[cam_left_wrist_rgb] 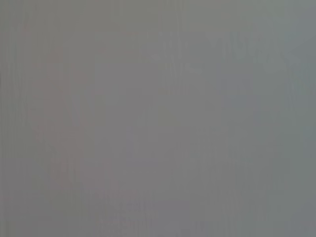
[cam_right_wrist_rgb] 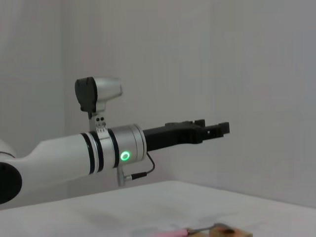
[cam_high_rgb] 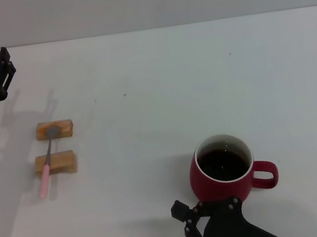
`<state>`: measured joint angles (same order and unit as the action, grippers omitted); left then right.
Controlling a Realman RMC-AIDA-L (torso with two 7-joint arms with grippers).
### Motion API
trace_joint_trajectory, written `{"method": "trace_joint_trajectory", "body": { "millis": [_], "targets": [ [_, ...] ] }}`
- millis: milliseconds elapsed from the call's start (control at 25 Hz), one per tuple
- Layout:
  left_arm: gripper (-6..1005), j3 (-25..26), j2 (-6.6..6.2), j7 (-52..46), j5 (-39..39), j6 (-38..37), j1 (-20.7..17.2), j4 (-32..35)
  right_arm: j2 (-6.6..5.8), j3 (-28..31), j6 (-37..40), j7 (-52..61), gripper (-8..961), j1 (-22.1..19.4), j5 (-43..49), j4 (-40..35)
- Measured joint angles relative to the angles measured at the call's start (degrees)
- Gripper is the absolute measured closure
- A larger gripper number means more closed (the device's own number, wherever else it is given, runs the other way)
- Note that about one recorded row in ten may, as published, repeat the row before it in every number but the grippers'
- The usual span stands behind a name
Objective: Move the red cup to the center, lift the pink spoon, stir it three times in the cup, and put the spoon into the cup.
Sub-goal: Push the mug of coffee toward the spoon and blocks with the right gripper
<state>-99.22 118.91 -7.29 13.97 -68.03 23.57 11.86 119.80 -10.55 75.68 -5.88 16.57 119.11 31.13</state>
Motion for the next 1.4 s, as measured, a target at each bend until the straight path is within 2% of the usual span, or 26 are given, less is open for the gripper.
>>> {"method": "trace_joint_trajectory", "body": {
  "millis": [360, 1400],
  "targets": [
    [187, 0.0, -0.09, 0.0, 0.0, 0.0, -0.2, -0.4, 0.0, 0.4, -0.3, 0.5, 953, -2.8, 0.0, -0.3],
    [187, 0.0, 0.0, 0.0, 0.0, 0.0, -0.6, -0.4, -0.36, 1.8, 1.0, 3.0, 953, -5.6, -0.6, -1.2]
  ]
}}
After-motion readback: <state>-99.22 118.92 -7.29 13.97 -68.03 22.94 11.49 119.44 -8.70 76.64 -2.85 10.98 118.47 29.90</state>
